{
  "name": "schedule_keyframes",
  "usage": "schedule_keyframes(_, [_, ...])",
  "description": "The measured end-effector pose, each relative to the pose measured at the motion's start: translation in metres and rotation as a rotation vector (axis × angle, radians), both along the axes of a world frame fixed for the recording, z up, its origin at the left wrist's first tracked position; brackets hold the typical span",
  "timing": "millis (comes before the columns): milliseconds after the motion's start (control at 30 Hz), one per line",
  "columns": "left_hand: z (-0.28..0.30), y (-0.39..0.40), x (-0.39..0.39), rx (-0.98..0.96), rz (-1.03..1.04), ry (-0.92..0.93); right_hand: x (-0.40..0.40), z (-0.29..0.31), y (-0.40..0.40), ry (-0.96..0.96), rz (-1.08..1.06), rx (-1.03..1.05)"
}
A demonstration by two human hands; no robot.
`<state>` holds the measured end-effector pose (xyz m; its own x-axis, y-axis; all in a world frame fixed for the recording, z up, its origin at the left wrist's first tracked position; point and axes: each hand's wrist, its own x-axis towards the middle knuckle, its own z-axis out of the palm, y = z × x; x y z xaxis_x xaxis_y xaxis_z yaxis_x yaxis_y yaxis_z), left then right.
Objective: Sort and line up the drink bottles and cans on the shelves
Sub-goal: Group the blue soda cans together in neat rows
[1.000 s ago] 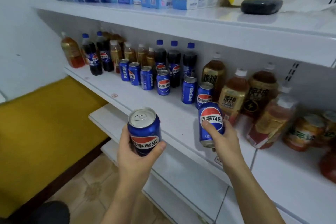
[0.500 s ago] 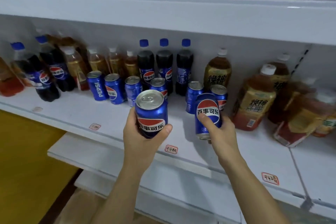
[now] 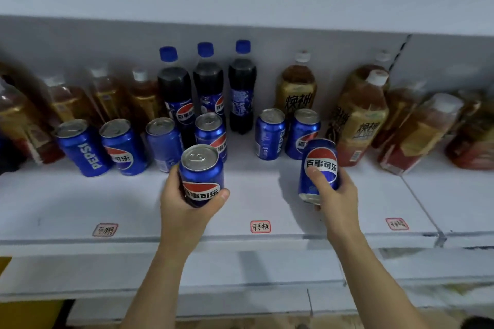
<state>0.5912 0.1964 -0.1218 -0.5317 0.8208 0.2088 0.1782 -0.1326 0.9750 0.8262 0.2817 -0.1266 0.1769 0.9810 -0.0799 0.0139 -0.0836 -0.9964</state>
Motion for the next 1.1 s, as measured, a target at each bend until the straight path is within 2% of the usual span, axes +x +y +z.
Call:
schedule_keyframes(200, [-0.013, 0.021, 0.001, -0.039, -0.128, 0.003, 0.001, 0.002, -0.004, 0.055, 0.012, 0.06])
schedule_keyframes(533, [-0.021, 0.026, -0.01, -0.133, -0.115, -0.002, -0.021, -0.002, 0.0, -0.064, 0.286, 0.181])
schedule_keyframes(633, [-0.02, 0.025, -0.019, -0.184, -0.168, -0.001, -0.037, -0.002, 0.003, -0.096, 0.384, 0.216])
schedule_keyframes(800, [-0.024, 0.024, -0.047, -0.325, -0.335, 0.117, -0.055, -0.006, 0.004, -0.12, 0.472, 0.223])
schedule_keyframes(1100, [-0.026, 0.025, -0.044, -0.31, -0.282, 0.209, -0.052, -0.007, 0.012, -0.171, 0.526, 0.167])
